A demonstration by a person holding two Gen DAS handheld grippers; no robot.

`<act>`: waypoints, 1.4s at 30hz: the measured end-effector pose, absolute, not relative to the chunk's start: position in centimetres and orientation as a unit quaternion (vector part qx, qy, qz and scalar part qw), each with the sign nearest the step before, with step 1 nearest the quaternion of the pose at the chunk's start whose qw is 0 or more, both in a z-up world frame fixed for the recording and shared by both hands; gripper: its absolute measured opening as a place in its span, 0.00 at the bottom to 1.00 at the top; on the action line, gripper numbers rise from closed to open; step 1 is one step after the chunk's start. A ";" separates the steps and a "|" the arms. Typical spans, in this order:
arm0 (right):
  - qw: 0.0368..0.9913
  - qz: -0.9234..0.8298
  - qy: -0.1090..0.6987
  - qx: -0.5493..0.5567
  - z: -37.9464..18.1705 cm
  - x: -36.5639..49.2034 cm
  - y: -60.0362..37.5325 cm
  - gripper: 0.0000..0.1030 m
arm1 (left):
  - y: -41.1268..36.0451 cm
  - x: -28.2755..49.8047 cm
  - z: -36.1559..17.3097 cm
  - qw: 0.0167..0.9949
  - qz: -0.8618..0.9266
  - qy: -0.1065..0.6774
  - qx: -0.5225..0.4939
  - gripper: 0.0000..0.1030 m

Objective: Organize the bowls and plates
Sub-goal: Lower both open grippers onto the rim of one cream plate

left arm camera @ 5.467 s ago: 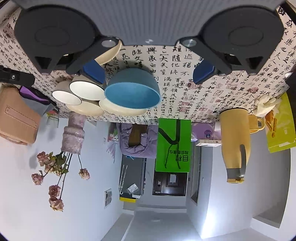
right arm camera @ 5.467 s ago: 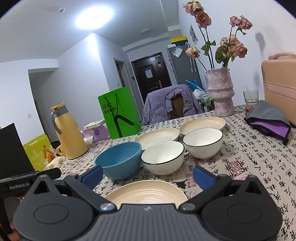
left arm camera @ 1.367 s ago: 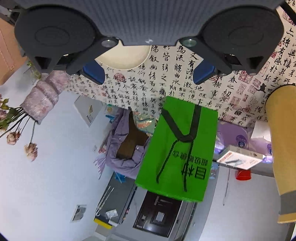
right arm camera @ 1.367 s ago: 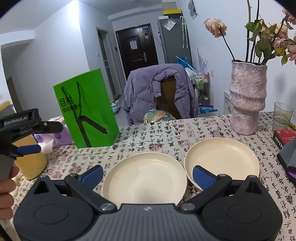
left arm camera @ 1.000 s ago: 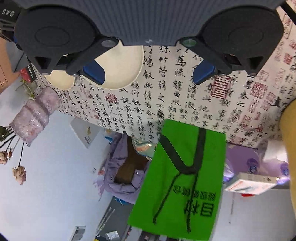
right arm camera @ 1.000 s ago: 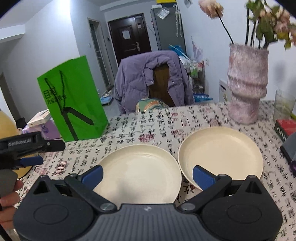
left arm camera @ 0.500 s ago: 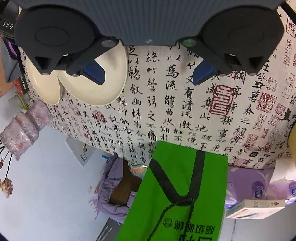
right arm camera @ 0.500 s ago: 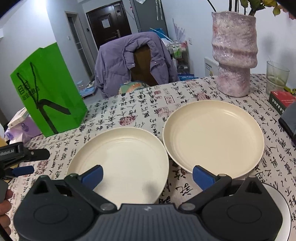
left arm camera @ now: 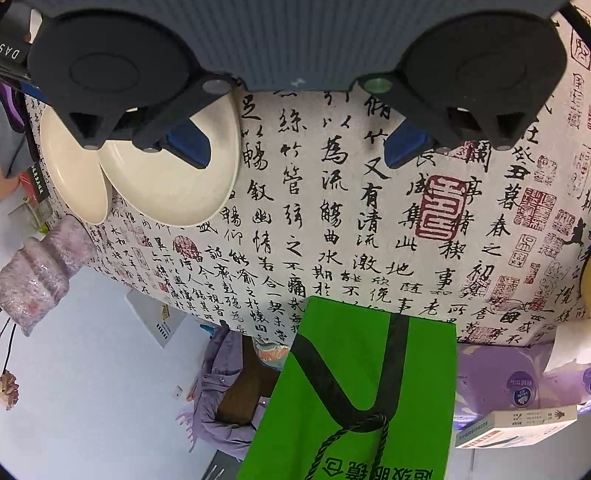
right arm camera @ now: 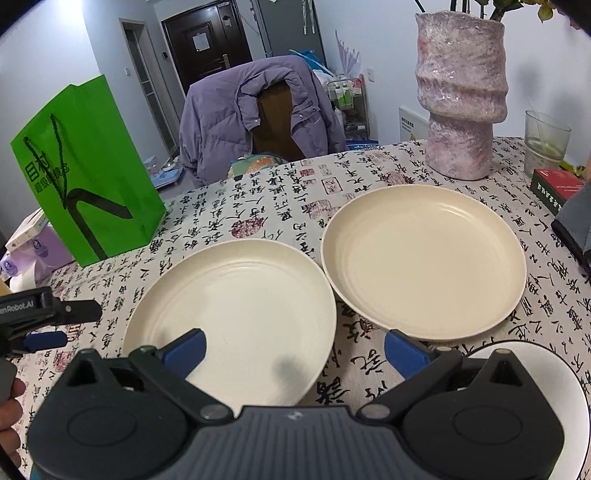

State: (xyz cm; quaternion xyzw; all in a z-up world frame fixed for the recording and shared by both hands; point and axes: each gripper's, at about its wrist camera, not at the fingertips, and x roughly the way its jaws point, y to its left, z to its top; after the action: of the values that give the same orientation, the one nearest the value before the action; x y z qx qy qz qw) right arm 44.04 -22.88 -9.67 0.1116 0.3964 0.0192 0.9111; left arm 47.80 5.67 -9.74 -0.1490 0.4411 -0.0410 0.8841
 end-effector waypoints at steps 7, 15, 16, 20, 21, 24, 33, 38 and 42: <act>0.910 0.013 0.398 0.115 -9.9 44.1 -23.2 0.97 | 5.5 48.0 -10.2 0.881 -0.049 0.446 -0.149 0.98; 0.906 0.016 0.407 0.118 -10.7 44.4 -22.9 0.84 | 5.2 48.4 -11.1 0.874 -0.057 0.458 -0.149 0.87; 0.906 0.015 0.406 0.118 -10.7 44.4 -22.9 0.82 | 5.2 48.4 -11.1 0.875 -0.059 0.457 -0.150 0.85; 0.906 0.016 0.405 0.122 -10.7 44.3 -23.1 0.74 | 5.0 48.3 -10.9 0.877 -0.066 0.453 -0.148 0.79; 0.905 0.016 0.406 0.123 -10.7 44.3 -23.1 0.68 | 4.9 48.3 -11.0 0.876 -0.068 0.454 -0.147 0.78; 0.905 0.013 0.408 0.119 -10.8 44.4 -23.0 0.63 | 4.6 48.4 -11.1 0.876 -0.073 0.455 -0.143 0.70; 0.900 -0.012 0.424 0.104 -10.8 44.7 -22.9 0.48 | 4.0 48.5 -11.5 0.874 -0.075 0.461 -0.134 0.57; 0.896 -0.013 0.435 0.090 -10.9 44.3 -22.3 0.45 | 4.0 48.5 -11.5 0.874 -0.075 0.461 -0.133 0.57; 0.894 -0.008 0.440 0.087 -10.7 44.1 -22.0 0.44 | 4.1 48.5 -11.5 0.873 -0.076 0.462 -0.138 0.57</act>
State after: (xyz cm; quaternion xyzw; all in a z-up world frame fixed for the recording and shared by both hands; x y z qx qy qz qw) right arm 44.09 -22.02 -10.67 0.0875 0.4396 -0.0080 0.8939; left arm 48.54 4.12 -11.54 -0.1382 0.4621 -0.0761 0.8727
